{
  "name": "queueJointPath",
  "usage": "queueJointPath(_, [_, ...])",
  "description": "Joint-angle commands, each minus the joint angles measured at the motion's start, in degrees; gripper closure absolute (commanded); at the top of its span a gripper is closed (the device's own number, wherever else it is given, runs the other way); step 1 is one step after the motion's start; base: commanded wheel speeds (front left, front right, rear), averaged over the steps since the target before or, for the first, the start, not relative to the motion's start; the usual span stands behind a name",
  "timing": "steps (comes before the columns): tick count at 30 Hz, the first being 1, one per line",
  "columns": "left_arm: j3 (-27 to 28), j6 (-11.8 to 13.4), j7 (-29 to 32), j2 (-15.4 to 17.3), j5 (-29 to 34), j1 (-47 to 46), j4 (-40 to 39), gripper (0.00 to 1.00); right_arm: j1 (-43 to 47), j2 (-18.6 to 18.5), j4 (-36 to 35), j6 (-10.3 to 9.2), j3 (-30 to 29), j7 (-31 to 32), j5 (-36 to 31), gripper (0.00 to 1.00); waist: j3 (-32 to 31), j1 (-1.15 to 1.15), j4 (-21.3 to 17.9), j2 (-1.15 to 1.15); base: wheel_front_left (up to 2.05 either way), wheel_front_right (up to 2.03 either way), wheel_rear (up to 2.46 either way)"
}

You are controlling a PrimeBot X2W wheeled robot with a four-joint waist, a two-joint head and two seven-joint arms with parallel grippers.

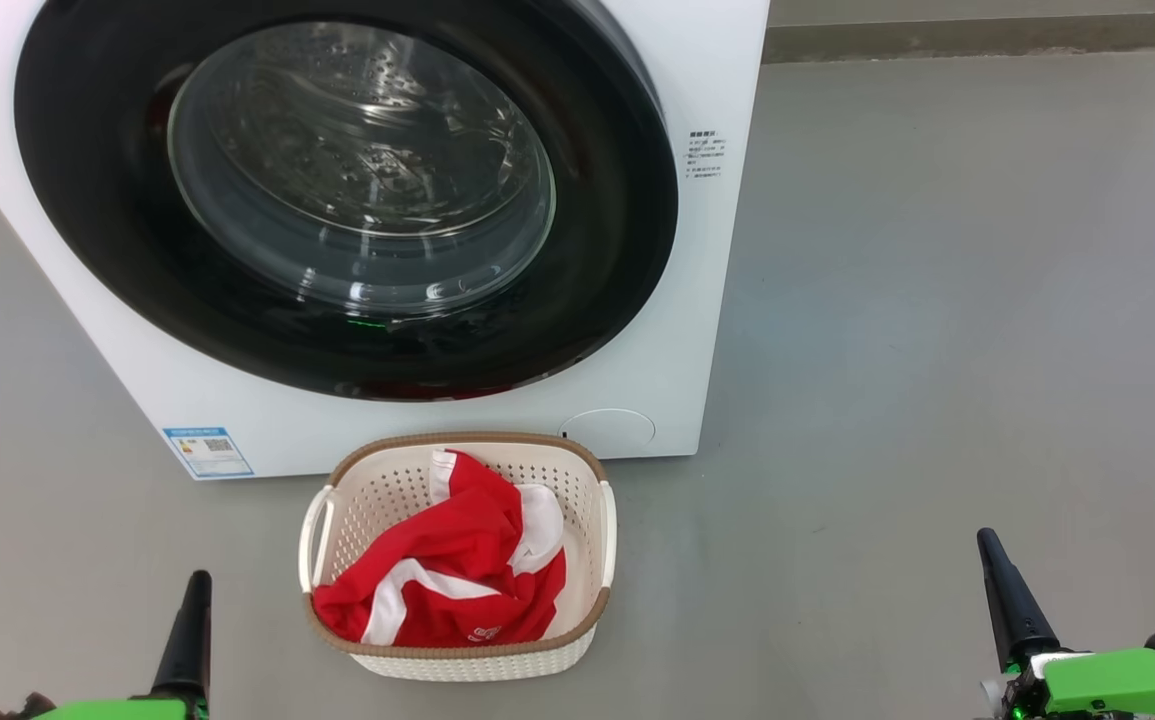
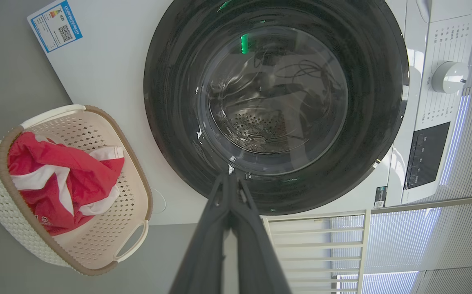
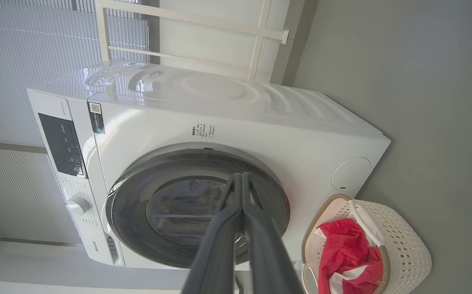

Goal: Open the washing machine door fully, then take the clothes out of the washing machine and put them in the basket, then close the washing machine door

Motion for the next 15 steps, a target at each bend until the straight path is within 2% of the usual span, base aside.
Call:
queueJointPath(1, [2.2, -1.0, 0.4, 0.8, -1.5, -2.8, -0.9, 1.0, -3.1, -0.7, -1.0, -0.05, 0.9, 0.4, 1.5, 1.0, 0.0, 0.0, 0.0, 0.0, 0.0, 0.0, 0.0])
queueJointPath(11, [4.2, -2.1, 2.2, 0.6, -7.8, -3.5, 0.0, 1.0, -4.4, -0.7, 0.5, -0.06, 0.6, 2.1, 8.2, 1.0, 0.1, 0.0, 0.2, 0.0, 0.0, 0.0, 0.0])
queueJointPath(15, [4.3, -2.1, 2.3, 0.6, -7.7, -3.5, 0.0, 1.0, -4.4, -0.6, 0.5, -0.06, 0.5, 2.2, 8.1, 1.0, 0.1, 0.0, 0.2, 0.0, 0.0, 0.0, 0.0])
